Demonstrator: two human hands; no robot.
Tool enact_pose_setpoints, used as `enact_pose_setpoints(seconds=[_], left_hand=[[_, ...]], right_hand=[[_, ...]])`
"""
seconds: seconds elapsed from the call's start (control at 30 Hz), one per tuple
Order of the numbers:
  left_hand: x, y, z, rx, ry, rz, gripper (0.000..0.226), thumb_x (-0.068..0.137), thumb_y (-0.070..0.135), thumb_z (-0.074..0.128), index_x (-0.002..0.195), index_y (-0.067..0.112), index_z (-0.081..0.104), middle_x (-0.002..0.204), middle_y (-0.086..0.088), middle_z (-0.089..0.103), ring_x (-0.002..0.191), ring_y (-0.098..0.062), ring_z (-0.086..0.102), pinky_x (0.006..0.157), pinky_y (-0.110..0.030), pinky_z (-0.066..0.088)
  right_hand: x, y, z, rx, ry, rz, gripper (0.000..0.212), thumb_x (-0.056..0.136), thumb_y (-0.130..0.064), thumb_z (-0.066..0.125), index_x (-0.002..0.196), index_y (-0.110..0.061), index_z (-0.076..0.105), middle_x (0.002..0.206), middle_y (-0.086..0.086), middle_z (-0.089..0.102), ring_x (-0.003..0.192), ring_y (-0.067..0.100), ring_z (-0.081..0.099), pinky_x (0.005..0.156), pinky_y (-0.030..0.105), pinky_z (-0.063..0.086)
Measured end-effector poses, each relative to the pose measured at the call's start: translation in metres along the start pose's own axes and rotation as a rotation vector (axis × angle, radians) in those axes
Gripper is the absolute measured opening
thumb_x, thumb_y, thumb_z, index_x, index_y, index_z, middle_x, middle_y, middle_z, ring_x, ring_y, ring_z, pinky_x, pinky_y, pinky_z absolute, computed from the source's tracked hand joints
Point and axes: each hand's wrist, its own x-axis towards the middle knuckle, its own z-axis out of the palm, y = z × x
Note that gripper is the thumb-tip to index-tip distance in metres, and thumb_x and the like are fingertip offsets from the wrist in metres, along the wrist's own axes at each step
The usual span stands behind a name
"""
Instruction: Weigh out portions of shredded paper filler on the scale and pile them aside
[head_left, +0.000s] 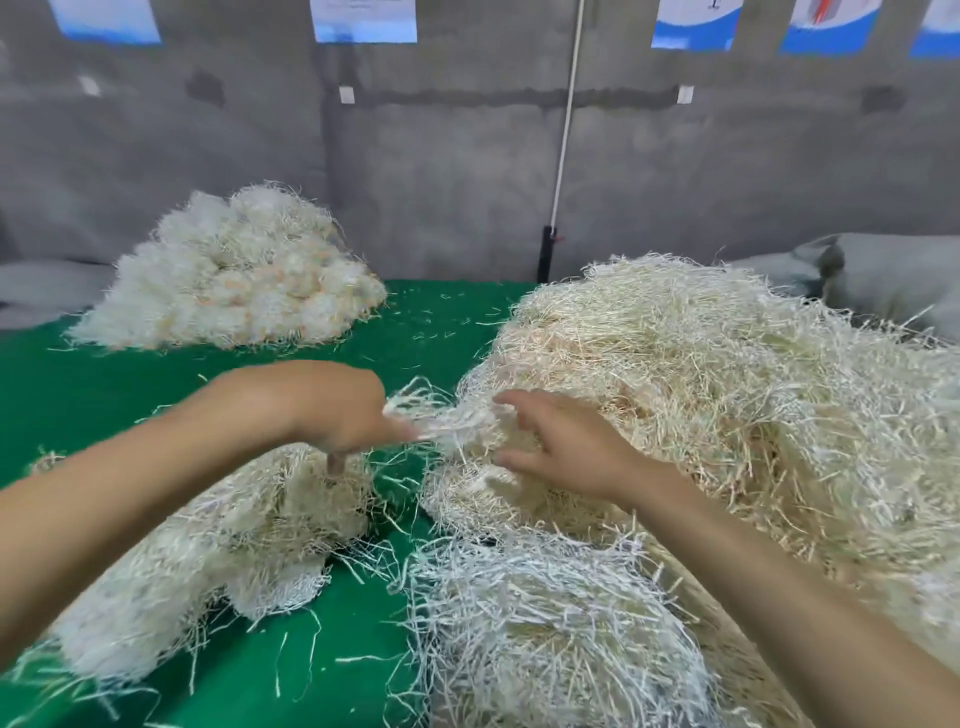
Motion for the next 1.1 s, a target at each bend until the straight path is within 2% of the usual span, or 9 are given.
enact_pose_setpoints(seconds=[0.1,0.2,0.27,0.47,0.6,0.73,0.87,0.97,1.1], left_hand=[[0.004,-0.007,0.007,-0.04,-0.004,0.042,0.051,0.089,0.06,0.058,0.065,0.016,0.065,0.049,0.012,0.062,0.032,0.002,0.043,0.053,-0.022,0.033],[0.0,-0.022,0.002,-0.154,0.137,0.075,0.054,0.085,0.061,0.063,0.056,0.017,0.05,0.045,0.009,0.041,0.036,-0.008,0.03,0.047,-0.025,0.025],[-0.006,-0.033,0.001,-0.165,0.111,0.046,0.051,0.085,0.063,0.059,0.059,0.02,0.064,0.049,0.009,0.049,0.04,-0.008,0.038,0.047,-0.023,0.031],[-0.017,-0.068,0.005,-0.219,0.117,-0.033,0.048,0.089,0.062,0.05,0.058,0.032,0.073,0.054,0.01,0.063,0.044,0.002,0.056,0.047,-0.013,0.04],[-0.014,-0.049,-0.002,-0.326,0.244,0.015,0.053,0.083,0.066,0.044,0.068,0.018,0.059,0.062,0.007,0.058,0.052,-0.011,0.051,0.056,-0.029,0.045],[-0.024,0.0,-0.019,-0.403,0.298,0.171,0.048,0.089,0.058,0.036,0.091,0.015,0.057,0.083,0.001,0.059,0.069,-0.012,0.049,0.06,-0.029,0.043],[-0.04,0.039,-0.042,-0.575,0.404,0.366,0.031,0.096,0.032,0.039,0.096,0.01,0.06,0.063,0.014,0.051,0.048,0.001,0.042,0.045,-0.017,0.036],[-0.054,0.059,-0.049,-0.684,0.377,0.55,0.02,0.097,0.024,0.048,0.083,0.02,0.061,0.061,0.014,0.057,0.047,0.002,0.05,0.044,-0.011,0.037],[-0.067,0.061,-0.043,-0.871,0.327,0.613,0.013,0.09,0.016,0.064,0.094,0.021,0.074,0.079,0.008,0.073,0.066,-0.007,0.064,0.057,-0.02,0.05]], right_hand=[[0.013,-0.01,0.014,-0.216,-0.069,-0.156,0.063,0.088,-0.067,0.039,0.143,-0.035,0.041,0.113,-0.006,0.054,0.102,0.007,0.043,0.09,0.029,0.037],[0.024,-0.013,0.02,-0.243,-0.095,-0.199,0.054,0.092,-0.06,0.026,0.102,-0.025,0.066,0.098,-0.006,0.056,0.099,0.013,0.044,0.096,0.036,0.035],[0.03,-0.001,0.01,-0.282,-0.02,-0.16,0.054,0.092,-0.057,0.025,0.092,-0.024,0.067,0.092,-0.008,0.058,0.095,0.013,0.044,0.095,0.036,0.034],[-0.001,0.093,-0.053,-0.696,-0.03,0.519,0.035,0.099,-0.041,0.046,0.075,-0.019,0.06,0.097,0.002,0.063,0.109,0.024,0.055,0.108,0.05,0.039],[-0.008,0.092,-0.089,-0.457,-0.119,0.609,0.023,0.096,-0.039,0.058,0.114,-0.027,0.066,0.118,0.004,0.066,0.114,0.028,0.058,0.105,0.05,0.044],[-0.017,0.03,-0.137,-0.108,-0.121,0.403,0.071,0.086,-0.047,0.067,0.148,-0.036,0.035,0.148,-0.005,0.046,0.127,0.016,0.05,0.107,0.043,0.043],[-0.05,-0.063,-0.157,0.518,0.054,-0.012,0.063,0.077,-0.071,0.064,0.136,-0.055,0.045,0.129,-0.024,0.06,0.112,-0.007,0.06,0.09,0.027,0.049],[-0.062,-0.088,-0.152,0.375,0.202,-0.079,0.051,0.079,-0.057,0.072,0.125,-0.037,0.063,0.107,-0.02,0.07,0.09,-0.004,0.065,0.075,0.02,0.048],[-0.088,-0.083,-0.148,0.415,0.322,-0.052,0.015,0.077,-0.042,0.072,0.079,-0.028,0.077,0.066,-0.004,0.069,0.05,0.01,0.055,0.042,0.029,0.041]])
